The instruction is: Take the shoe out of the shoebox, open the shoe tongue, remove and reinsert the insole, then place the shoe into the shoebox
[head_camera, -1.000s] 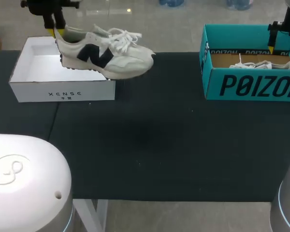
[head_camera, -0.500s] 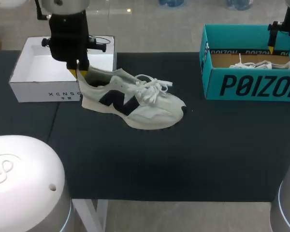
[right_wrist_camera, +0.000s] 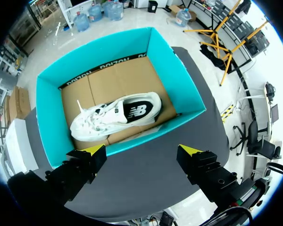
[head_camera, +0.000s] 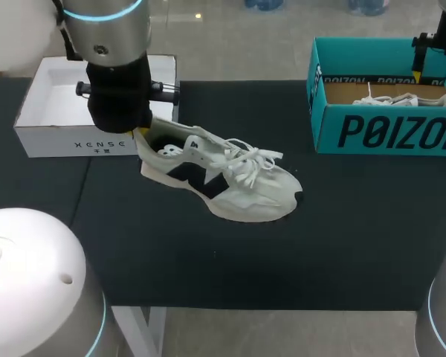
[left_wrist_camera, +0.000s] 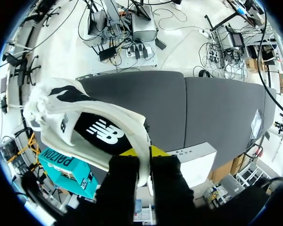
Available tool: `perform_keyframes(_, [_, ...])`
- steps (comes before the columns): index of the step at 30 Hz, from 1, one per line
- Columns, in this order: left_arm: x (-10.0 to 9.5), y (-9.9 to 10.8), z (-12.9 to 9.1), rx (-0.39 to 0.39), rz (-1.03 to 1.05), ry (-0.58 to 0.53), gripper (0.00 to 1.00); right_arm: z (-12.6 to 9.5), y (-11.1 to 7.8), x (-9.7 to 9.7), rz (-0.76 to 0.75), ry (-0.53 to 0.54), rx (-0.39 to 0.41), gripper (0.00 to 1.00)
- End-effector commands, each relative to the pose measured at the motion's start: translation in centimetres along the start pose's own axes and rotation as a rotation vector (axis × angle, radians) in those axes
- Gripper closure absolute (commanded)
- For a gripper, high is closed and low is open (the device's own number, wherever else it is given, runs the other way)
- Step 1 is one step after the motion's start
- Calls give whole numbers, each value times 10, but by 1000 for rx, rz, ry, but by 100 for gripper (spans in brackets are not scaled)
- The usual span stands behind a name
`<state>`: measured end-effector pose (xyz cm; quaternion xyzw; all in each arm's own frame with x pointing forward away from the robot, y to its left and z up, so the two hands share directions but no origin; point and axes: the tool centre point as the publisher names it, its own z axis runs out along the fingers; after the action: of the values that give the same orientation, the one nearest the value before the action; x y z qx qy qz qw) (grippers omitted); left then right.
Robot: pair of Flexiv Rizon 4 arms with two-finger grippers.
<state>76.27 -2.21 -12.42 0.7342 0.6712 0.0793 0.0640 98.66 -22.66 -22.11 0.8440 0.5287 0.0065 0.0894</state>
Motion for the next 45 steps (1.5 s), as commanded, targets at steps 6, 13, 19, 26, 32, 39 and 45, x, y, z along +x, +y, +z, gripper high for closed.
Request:
perform_keyframes(6, [3, -3, 0, -73, 0, -7, 100, 0, -1, -1, 0, 1, -2, 0])
perform_keyframes(13, [3, -3, 0, -73, 0, -7, 100, 0, -1, -1, 0, 1, -2, 0])
perform_keyframes(19, [1, -2, 2, -17, -107, -6, 100, 0, -1, -1, 0, 1, -2, 0])
perform_keyframes(26, [0, -1, 3, 40, -329, 12, 100, 0, -1, -1, 0, 1, -2, 0])
perform_keyframes(32, [-11, -11, 6, 26, -396, 37, 100, 0, -1, -1, 0, 1, -2, 0])
perform_keyframes(39, [-20, -17, 4, 26, -375, 31, 100, 0, -1, -1, 0, 1, -2, 0])
perform_keyframes(45, [-29, -18, 8, 20, -402, 32, 100, 0, -1, -1, 0, 1, -2, 0])
